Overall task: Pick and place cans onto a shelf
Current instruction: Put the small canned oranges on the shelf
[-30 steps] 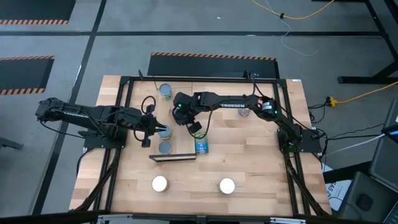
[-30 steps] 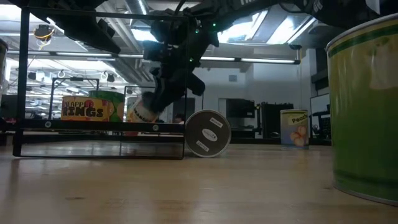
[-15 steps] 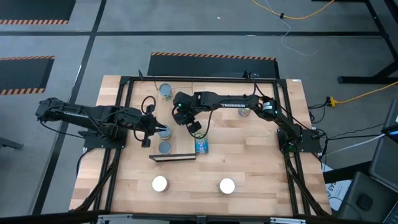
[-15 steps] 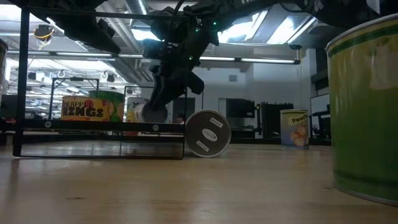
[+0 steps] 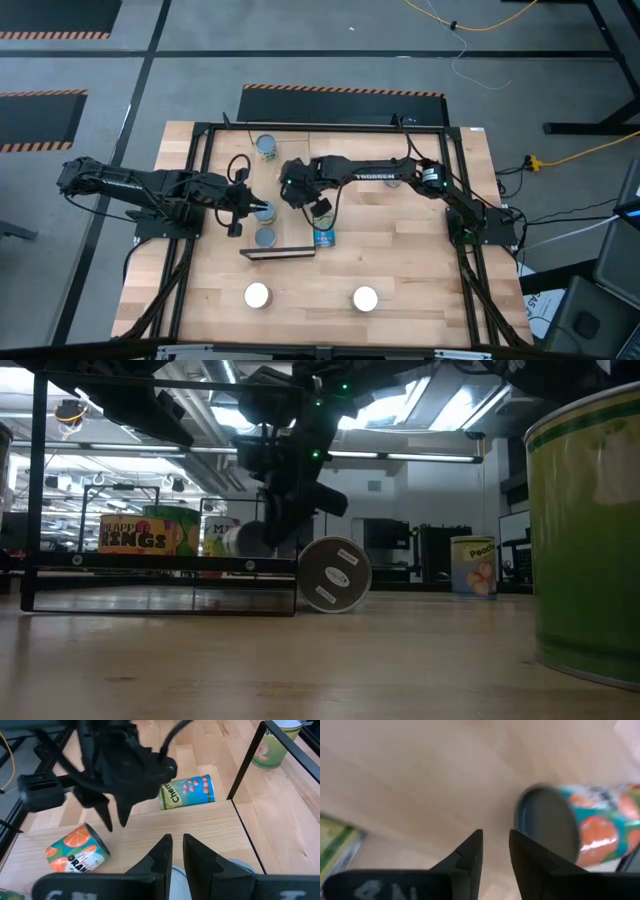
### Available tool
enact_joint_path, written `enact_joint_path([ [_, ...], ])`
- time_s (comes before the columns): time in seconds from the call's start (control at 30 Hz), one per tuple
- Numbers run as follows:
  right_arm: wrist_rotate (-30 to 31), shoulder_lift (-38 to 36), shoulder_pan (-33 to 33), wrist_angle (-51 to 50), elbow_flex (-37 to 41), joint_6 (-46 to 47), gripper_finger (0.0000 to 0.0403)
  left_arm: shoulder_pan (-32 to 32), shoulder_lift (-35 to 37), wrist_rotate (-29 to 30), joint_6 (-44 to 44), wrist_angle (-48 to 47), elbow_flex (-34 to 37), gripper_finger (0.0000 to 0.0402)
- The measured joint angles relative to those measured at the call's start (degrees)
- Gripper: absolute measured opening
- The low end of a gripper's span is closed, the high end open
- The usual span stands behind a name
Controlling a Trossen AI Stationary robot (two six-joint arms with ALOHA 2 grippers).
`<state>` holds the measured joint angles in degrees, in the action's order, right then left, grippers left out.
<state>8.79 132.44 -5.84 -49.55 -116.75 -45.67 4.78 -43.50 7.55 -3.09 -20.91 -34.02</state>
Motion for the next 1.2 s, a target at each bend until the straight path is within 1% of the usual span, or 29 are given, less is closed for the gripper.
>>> enact_joint_path([
  [0.1, 5.8, 0.0, 0.7, -2.3, 0.0, 0.7, 0.0099, 0.0, 0.0, 0.0, 0.0, 0.0, 0.0, 0.0039],
  [0.2, 10.5, 0.0, 1.1, -3.2, 0.0, 4.6, 0.0099, 0.0, 0.0, 0.0, 0.0, 0.0, 0.0, 0.0039],
  [0.3, 13.0, 0.0, 1.2, -3.3, 0.0, 9.9, 0.0099, 0.0, 0.0, 0.0, 0.0, 0.0, 0.0, 0.0039],
  [0.37, 13.0, 0.0, 1.1, -3.3, 0.0, 13.0, 0.0099, 0.0, 0.0, 0.0, 0.0, 0.0, 0.0, 0.0039],
  [0.47, 10.9, 0.0, 0.6, -3.3, 0.0, 17.0, 0.0099, 0.0, 0.0, 0.0, 0.0, 0.0, 0.0, 0.0039],
  [0.63, 5.2, 0.0, -0.5, -2.4, 0.0, 24.0, 0.0099, 0.0, 0.0, 0.0, 0.0, 0.0, 0.0, 0.0039],
  [0.8, 4.4, -0.1, -1.8, -2.0, 0.0, 31.7, 0.0099, 0.0, 0.0, 0.0, 0.0, 0.0, 0.0, 0.0039],
  [0.9, 3.4, -0.1, -2.6, -2.0, 0.0, 33.9, 0.0099, 0.0, 0.0, 0.0, 0.0, 0.0, 0.0, 0.0039],
  [1.03, -4.6, -0.1, -3.4, -0.6, 0.0, 35.2, 0.0099, 0.0, 0.0, 0.0, 0.0, 0.0, 0.0, 0.0039],
  [1.07, -5.7, -0.1, -3.5, -0.3, 0.0, 35.3, 0.0099, 0.0, 0.0, 0.0, 0.0, 0.0, 0.0, 0.0039],
  [1.2, -5.6, -0.1, -3.6, 2.3, -0.1, 38.1, 0.0099, 0.0, 0.0, 0.0, 0.0, 0.0, 0.0, 0.0039],
])
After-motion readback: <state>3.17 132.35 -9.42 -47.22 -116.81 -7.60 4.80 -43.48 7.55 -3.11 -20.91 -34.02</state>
